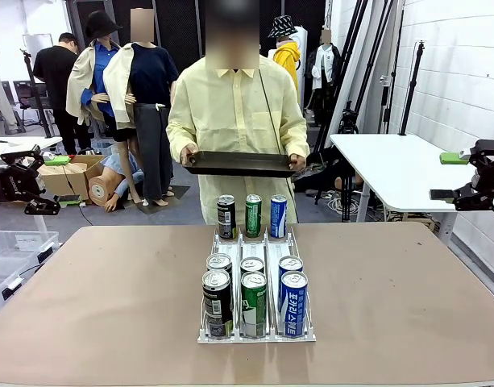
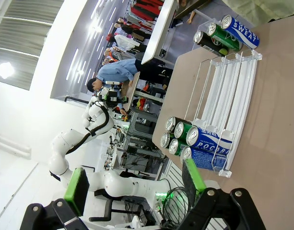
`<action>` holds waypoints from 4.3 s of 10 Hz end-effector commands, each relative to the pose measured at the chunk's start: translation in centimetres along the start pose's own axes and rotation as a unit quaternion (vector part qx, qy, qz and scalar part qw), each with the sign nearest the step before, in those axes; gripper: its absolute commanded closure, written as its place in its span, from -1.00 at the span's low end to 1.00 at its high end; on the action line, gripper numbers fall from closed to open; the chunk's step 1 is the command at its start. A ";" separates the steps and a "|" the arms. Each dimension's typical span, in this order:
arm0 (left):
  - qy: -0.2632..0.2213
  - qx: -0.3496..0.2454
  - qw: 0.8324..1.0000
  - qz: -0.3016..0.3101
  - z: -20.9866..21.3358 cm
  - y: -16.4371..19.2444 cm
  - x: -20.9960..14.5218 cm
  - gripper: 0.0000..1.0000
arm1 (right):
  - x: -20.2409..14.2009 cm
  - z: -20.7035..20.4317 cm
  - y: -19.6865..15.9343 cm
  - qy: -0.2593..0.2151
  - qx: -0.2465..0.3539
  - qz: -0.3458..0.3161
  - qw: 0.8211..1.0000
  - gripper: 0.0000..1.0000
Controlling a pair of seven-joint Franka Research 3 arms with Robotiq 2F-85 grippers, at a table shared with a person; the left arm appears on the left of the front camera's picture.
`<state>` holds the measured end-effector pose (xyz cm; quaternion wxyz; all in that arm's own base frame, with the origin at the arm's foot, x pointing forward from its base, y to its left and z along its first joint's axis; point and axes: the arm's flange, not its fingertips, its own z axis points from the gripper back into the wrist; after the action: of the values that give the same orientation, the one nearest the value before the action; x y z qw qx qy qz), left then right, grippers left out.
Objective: Retrieve and hand over the desired beverage to the person.
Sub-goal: Pick up a can of the same type that the person held from the Automatic Can Dispenser.
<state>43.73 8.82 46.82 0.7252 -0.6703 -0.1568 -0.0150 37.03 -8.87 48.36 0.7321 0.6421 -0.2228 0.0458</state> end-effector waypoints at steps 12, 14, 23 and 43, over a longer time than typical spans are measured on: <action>0.075 0.079 0.993 -0.046 -2.8 -5.7 -0.3 -1.00 | 0.0 0.0 0.0 0.002 0.005 -0.004 1.000 -1.00; 0.122 0.147 0.978 -0.088 -5.1 -9.1 -1.3 -1.00 | 0.0 0.0 0.0 0.002 0.005 -0.004 1.000 -1.00; 0.259 0.399 0.860 -0.181 -26.0 -14.3 -7.9 -1.00 | 0.0 0.0 0.0 0.002 0.005 -0.004 1.000 -1.00; 0.283 0.559 0.745 -0.231 -38.2 -9.1 -14.5 -1.00 | 0.0 0.0 0.0 0.002 0.005 -0.004 1.000 -1.00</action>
<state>35.73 -32.21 50.01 0.9573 -0.0536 -0.0697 -0.2754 37.04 -8.85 48.34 0.7326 0.6419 -0.2218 0.0460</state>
